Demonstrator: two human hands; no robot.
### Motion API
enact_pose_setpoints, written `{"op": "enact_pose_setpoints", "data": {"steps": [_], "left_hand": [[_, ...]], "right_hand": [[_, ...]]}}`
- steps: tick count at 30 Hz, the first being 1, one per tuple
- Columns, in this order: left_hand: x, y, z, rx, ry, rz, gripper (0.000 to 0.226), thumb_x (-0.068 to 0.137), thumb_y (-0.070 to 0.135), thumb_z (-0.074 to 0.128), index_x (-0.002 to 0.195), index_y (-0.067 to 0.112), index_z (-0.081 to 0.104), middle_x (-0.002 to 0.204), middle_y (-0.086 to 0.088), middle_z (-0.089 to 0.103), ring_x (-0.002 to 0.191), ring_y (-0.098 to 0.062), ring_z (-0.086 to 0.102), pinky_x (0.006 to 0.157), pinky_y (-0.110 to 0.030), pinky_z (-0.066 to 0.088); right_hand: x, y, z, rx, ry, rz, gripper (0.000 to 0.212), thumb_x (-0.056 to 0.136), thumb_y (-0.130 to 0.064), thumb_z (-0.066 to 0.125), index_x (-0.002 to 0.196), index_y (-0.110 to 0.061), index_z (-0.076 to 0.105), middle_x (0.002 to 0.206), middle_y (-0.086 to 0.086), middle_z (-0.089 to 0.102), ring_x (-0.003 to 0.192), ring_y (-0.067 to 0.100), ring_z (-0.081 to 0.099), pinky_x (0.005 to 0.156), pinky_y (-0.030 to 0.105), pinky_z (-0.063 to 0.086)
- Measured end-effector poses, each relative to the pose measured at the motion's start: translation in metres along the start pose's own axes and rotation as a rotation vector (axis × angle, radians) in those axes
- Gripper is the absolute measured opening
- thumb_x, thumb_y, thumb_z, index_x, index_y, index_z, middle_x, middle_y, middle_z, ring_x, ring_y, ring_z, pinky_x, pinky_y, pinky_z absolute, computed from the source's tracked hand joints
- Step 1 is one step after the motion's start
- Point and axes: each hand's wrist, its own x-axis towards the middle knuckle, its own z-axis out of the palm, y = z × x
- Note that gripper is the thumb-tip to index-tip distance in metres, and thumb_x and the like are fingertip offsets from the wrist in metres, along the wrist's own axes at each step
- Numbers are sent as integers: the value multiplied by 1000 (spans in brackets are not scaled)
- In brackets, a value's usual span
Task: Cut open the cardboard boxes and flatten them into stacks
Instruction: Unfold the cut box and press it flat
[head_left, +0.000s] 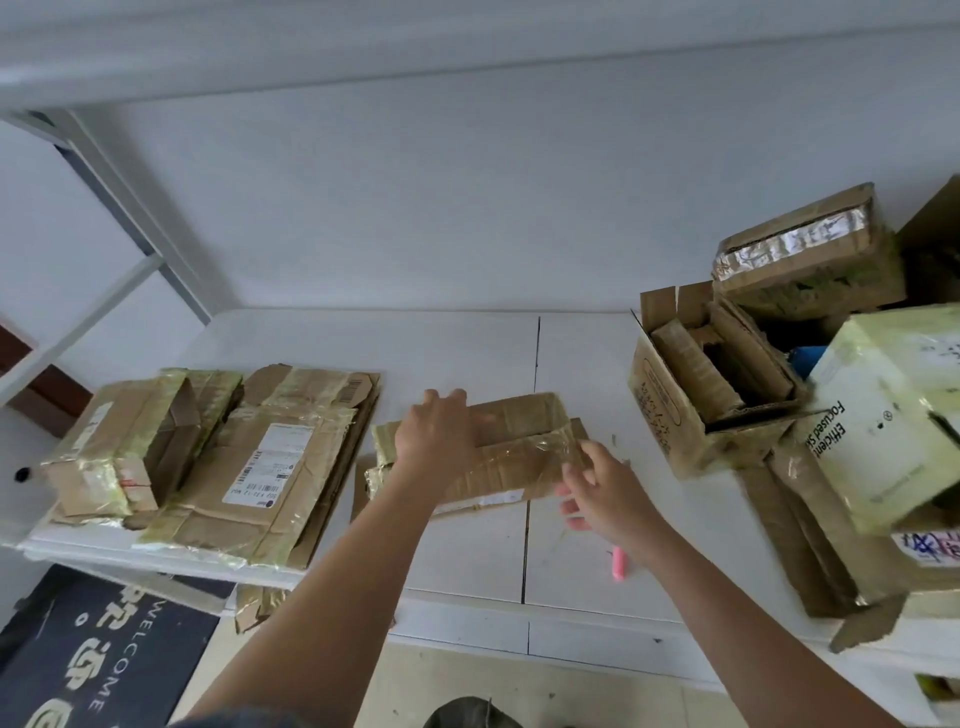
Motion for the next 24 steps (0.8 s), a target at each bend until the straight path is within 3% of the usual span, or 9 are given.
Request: {"op": "enact_pose_setpoints", "data": {"steps": [3, 6, 8, 10, 12, 14, 17, 20, 24], "left_hand": [[6, -21, -10, -24, 16, -41, 30, 95, 21, 59, 123, 15, 56, 121, -8, 58, 111, -30, 57, 74, -36, 44], [6, -35, -14, -56, -47, -80, 45, 88, 43, 68, 121, 16, 56, 123, -7, 59, 119, -31, 50, 94, -40, 44], [1, -38, -11, -73, -78, -141, 59, 82, 54, 70, 128, 23, 48, 131, -11, 48, 128, -37, 39, 103, -47, 34], [-2, -41, -4, -101, -90, -186, 66, 78, 58, 72, 127, 29, 40, 132, -16, 34, 125, -43, 36, 103, -54, 32], [-3, -45, 3, -192, -107, -164, 69, 74, 54, 76, 123, 30, 34, 121, -13, 37, 111, -42, 47, 96, -54, 44], [-6, -50, 6, -158, -95, -74, 63, 78, 36, 76, 121, 28, 31, 109, -8, 45, 94, -36, 56, 84, -50, 53], [-11, -53, 8, -83, -30, -12, 55, 83, 17, 70, 121, 23, 30, 102, -7, 46, 86, -35, 58, 72, -44, 52], [-11, -54, 8, -80, -31, 7, 54, 84, 15, 69, 121, 20, 29, 98, -6, 42, 82, -33, 57, 66, -39, 47], [-9, -53, 6, -53, -26, 65, 59, 76, 28, 78, 112, 21, 31, 97, -5, 50, 83, -31, 59, 75, -43, 52]], "right_hand": [[6, -23, 7, 139, -1, -34, 61, 99, -29, 53, 152, -16, 25, 104, 13, 67, 94, 21, 68, 87, 38, 58], [14, -36, 12, 213, -7, -30, 67, 97, -29, 56, 154, -22, 22, 102, 0, 62, 103, 24, 64, 96, 49, 52], [19, -43, 19, 173, -37, -13, 73, 96, -36, 57, 156, -24, 17, 121, 9, 59, 122, 28, 56, 99, 51, 51], [24, -46, 28, 171, -66, -31, 83, 93, -43, 60, 156, -28, 8, 144, 3, 46, 134, 24, 45, 102, 49, 49], [28, -52, 34, 272, -75, -32, 84, 93, -44, 62, 155, -31, 8, 130, -10, 47, 117, 20, 52, 92, 44, 56], [35, -54, 40, 337, -59, 10, 88, 89, -47, 66, 155, -32, 8, 126, -10, 39, 103, 16, 52, 77, 38, 60], [42, -49, 49, 282, 30, 1, 89, 83, -37, 75, 150, -35, 17, 136, -2, 40, 105, 17, 54, 75, 40, 61], [43, -45, 52, 291, 35, -12, 78, 85, -16, 69, 146, -35, 24, 127, 1, 43, 93, 15, 58, 72, 43, 62], [43, -49, 52, 402, 23, 70, 88, 77, -45, 78, 145, -34, 25, 130, 0, 39, 106, 20, 56, 66, 38, 61]]}}
